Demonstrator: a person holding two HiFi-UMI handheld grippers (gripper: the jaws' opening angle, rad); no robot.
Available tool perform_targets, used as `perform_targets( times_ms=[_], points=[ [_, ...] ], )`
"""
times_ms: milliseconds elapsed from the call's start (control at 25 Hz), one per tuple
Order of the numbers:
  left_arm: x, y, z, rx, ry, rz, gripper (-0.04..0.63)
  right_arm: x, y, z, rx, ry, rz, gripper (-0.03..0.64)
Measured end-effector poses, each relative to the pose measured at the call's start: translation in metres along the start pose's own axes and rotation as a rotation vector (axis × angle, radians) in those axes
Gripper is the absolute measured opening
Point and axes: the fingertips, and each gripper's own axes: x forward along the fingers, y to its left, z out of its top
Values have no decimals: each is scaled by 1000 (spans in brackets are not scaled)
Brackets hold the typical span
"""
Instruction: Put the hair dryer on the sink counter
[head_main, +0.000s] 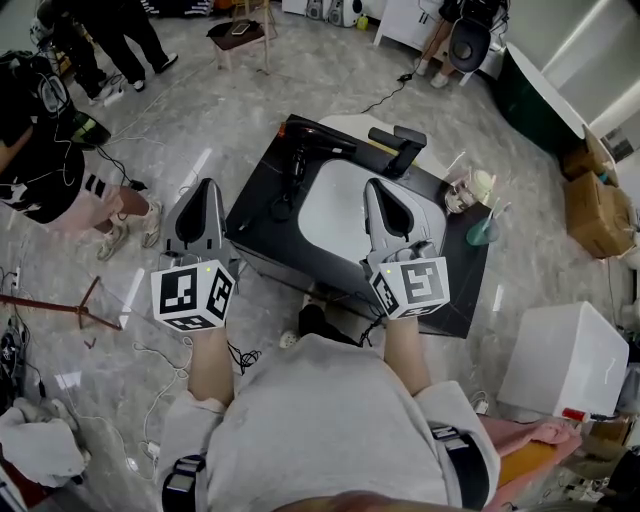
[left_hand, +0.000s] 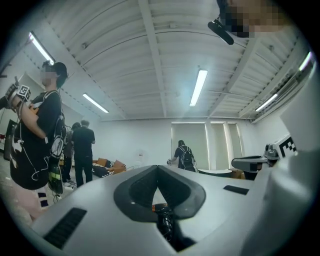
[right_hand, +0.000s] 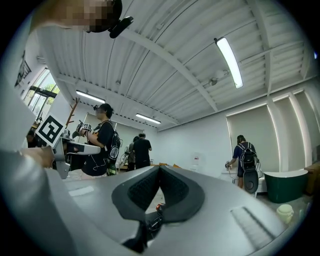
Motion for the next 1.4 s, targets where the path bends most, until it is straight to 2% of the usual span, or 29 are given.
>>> perform_targets(
  times_ms=[520,720,1400],
  points=[
    [-44,-3,21,9,-65,7,9,-36,20,21,-29,-26,-17,11],
    [-50,-9,21,20,-68,0,9,-43,23,25,-51,-24,-9,11],
    [-58,-22,25,25,-70,-27,9,-64,17,17,-11,-29,-34,11]
  ],
)
